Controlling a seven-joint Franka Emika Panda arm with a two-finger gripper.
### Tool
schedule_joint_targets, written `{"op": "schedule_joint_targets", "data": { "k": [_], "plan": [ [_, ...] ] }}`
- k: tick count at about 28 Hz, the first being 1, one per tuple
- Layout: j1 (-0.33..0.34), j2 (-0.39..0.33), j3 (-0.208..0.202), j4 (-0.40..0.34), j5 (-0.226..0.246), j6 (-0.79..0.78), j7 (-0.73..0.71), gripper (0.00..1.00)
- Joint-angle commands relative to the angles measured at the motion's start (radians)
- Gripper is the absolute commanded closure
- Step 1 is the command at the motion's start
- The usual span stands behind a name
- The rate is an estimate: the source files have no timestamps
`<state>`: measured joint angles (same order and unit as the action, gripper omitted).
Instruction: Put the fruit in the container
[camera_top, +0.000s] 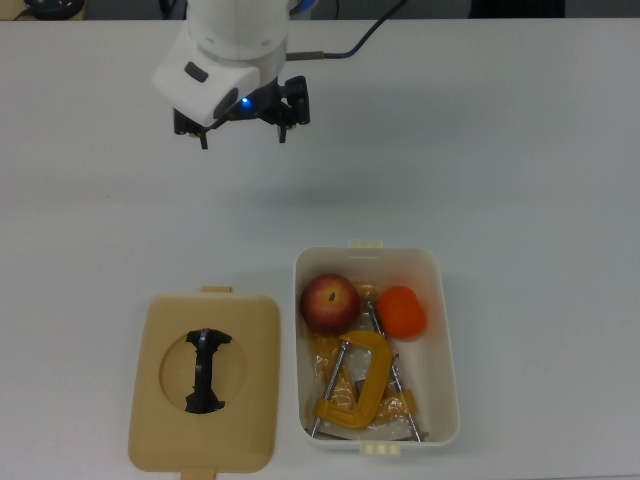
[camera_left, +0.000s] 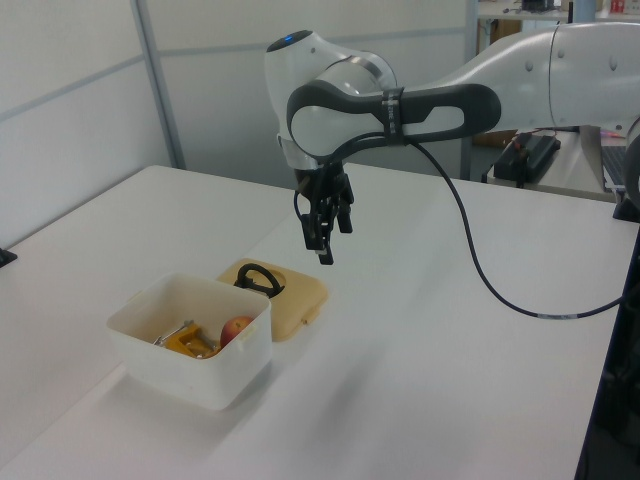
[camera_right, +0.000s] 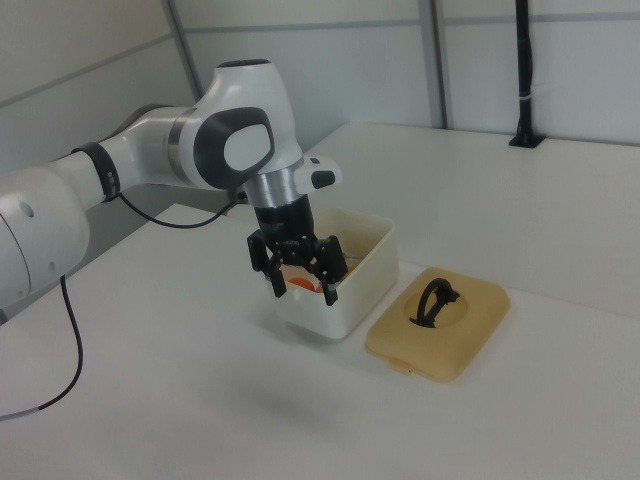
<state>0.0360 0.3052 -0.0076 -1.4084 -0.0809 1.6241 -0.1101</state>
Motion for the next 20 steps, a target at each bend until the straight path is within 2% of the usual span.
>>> {"op": "schedule_joint_targets", "data": {
  "k": [1, 4, 20],
  "plan": [
    [-0.011, -0.006, -0.003, -0.012, -0.010, -0.020, -0.022, 0.00],
    [-0.037, -0.006, -0.003, -0.012, 0.003, -0.020, -0.019, 0.00],
    [-0.041, 0.005, -0.003, -0.012, 0.006, -0.009, -0.017, 0.00]
  ]
}}
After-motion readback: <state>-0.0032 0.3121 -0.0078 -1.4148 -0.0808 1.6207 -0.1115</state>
